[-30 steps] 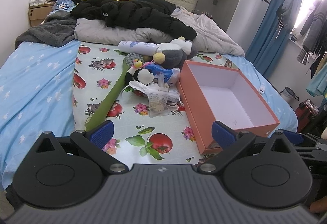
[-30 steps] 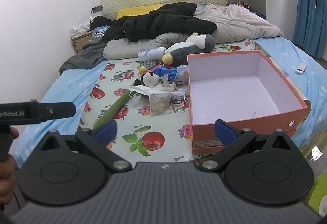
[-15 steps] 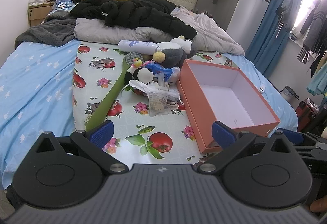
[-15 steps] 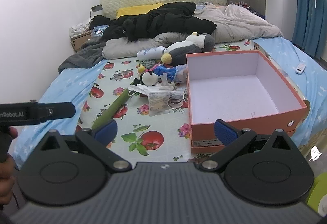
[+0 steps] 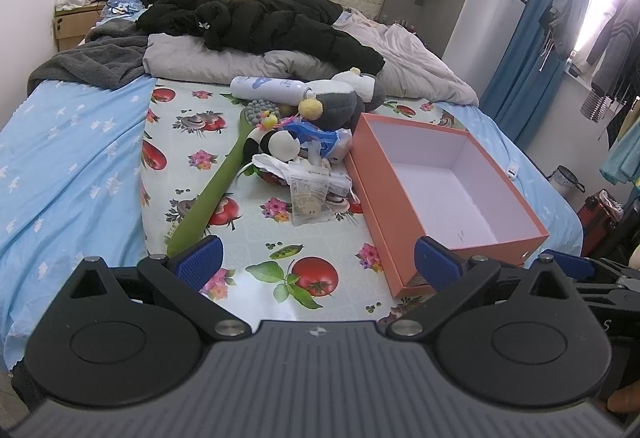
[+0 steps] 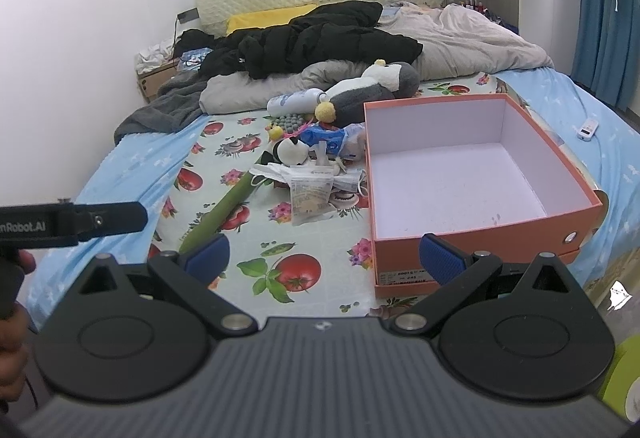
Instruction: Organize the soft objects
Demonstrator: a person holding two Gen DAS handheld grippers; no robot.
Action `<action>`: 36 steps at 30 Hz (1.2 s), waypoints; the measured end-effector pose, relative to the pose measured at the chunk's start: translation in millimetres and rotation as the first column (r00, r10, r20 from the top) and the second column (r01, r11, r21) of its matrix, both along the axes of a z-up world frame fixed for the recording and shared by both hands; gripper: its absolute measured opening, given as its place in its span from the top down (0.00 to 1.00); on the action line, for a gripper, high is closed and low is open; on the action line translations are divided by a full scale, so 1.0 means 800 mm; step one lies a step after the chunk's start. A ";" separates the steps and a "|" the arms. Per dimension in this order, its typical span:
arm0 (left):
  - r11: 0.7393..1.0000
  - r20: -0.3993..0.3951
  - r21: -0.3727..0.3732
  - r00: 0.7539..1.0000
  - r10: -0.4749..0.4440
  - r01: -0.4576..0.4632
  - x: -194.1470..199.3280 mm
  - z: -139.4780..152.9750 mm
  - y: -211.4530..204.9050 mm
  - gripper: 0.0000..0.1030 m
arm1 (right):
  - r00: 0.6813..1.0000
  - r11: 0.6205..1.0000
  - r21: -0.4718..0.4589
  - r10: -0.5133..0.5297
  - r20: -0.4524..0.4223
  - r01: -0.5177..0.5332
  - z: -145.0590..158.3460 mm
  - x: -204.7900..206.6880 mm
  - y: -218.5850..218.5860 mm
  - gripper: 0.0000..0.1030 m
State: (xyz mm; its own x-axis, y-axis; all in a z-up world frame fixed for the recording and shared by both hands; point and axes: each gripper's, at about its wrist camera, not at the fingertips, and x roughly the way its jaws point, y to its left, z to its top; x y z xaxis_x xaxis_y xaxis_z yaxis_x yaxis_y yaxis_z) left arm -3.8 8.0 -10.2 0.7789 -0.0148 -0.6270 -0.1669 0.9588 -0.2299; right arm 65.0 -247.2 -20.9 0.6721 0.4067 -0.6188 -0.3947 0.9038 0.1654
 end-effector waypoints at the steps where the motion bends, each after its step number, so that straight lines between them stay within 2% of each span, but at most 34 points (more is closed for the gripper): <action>1: 1.000 -0.001 -0.002 1.000 -0.001 0.001 0.000 0.000 0.000 0.00 | 1.000 1.000 -0.001 0.000 0.000 0.000 0.000 0.000 0.000 0.00; 19: 1.000 -0.010 0.000 1.000 -0.005 0.005 0.001 -0.009 -0.002 0.00 | 1.000 1.000 -0.001 -0.002 -0.017 0.002 -0.006 0.003 0.002 0.00; 24: 0.999 -0.018 0.031 1.000 -0.014 0.015 0.005 -0.009 -0.006 0.00 | 0.999 1.000 -0.007 -0.009 -0.036 0.008 -0.013 0.005 0.003 0.00; 36: 1.000 -0.058 0.002 0.998 -0.003 0.003 0.018 -0.023 0.004 0.00 | 0.995 1.000 -0.019 -0.003 -0.096 0.001 -0.037 0.021 0.022 0.00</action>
State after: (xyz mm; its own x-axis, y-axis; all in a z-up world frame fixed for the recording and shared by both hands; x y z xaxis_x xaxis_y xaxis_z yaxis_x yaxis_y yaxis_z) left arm 10.2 11.4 -28.6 0.7412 -0.0158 -0.6711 -0.1770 0.9597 -0.2181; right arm 82.2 -229.8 -50.6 0.6102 0.3932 -0.6877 -0.3760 0.9079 0.1855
